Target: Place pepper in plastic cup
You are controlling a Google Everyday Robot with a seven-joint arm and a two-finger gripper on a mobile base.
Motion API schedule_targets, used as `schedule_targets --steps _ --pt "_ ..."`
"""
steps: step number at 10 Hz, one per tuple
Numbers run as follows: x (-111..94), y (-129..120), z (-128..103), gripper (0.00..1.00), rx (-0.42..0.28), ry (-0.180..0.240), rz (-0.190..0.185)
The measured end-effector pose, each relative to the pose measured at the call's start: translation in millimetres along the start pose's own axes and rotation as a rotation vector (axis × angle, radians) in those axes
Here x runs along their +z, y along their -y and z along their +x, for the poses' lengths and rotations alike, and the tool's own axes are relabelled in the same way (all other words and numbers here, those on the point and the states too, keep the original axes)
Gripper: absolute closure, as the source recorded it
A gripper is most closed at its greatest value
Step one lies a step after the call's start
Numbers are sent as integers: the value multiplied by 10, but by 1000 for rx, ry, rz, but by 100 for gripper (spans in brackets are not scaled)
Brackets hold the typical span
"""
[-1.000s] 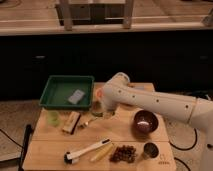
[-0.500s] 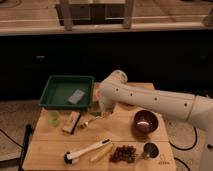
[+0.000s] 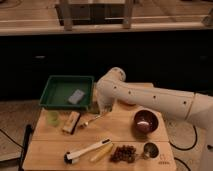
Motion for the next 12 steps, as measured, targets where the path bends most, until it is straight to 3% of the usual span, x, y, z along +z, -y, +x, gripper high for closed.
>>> schedule_targets --steps 5,12 --pt "-152 138 -67 99 -26 0 10" --pt "-332 331 -12 99 -8 9 41"
